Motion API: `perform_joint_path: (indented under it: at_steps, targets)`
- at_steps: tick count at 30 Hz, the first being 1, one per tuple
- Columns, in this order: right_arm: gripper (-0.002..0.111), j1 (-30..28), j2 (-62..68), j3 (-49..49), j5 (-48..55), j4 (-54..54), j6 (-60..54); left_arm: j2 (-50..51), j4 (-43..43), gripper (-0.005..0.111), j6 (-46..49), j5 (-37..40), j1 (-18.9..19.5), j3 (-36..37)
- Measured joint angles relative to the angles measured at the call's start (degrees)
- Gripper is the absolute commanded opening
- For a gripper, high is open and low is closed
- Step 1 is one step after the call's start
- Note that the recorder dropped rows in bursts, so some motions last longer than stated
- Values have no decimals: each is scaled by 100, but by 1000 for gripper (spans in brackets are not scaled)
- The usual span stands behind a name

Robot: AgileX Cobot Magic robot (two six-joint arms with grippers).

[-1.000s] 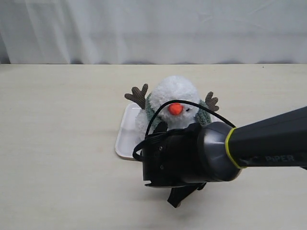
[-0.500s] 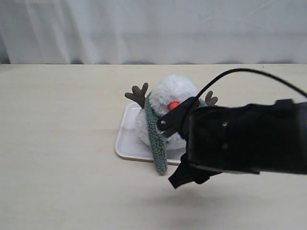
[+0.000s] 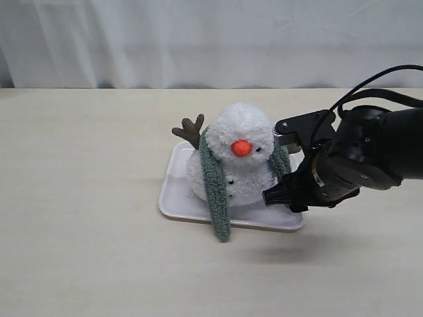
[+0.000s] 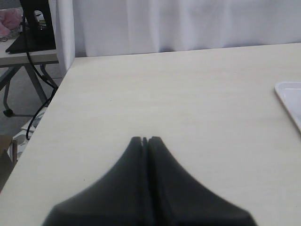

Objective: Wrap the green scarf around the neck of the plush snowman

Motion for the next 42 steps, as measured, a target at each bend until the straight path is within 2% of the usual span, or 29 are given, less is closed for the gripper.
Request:
perform_joint_path:
  at_steps: [8, 13, 17, 21, 26, 29, 30, 36, 42]
  targets:
    - [56, -101, 364, 0, -1079, -6, -444, 0, 0, 0, 0, 0, 0, 0]
    - [54, -101, 595, 0, -1206, -531, -144, 0, 0, 0, 0, 0, 0, 0]
    - [40, -112, 688, 0, -863, -1196, 449, 0, 0, 0, 0, 0, 0, 0]
    - [27, -125, 698, 0, -714, -1419, 634, 0, 0, 0, 0, 0, 0, 0]
    - [24, -125, 698, 11, -1050, -1425, 674, 0, 0, 0, 0, 0, 0, 0]
    - [10, -125, 698, 93, -1345, -1425, 678, 0, 0, 0, 0, 0, 0, 0]
    - [3, -125, 698, 120, -1414, -1400, 678, 0, 0, 0, 0, 0, 0, 0]
    - [4, -125, 687, 217, -1476, -775, 78, 0, 0, 0, 0, 0, 0, 0]
    - [4, -125, 244, 225, -1260, 1009, -1627, 0, 0, 0, 0, 0, 0, 0]
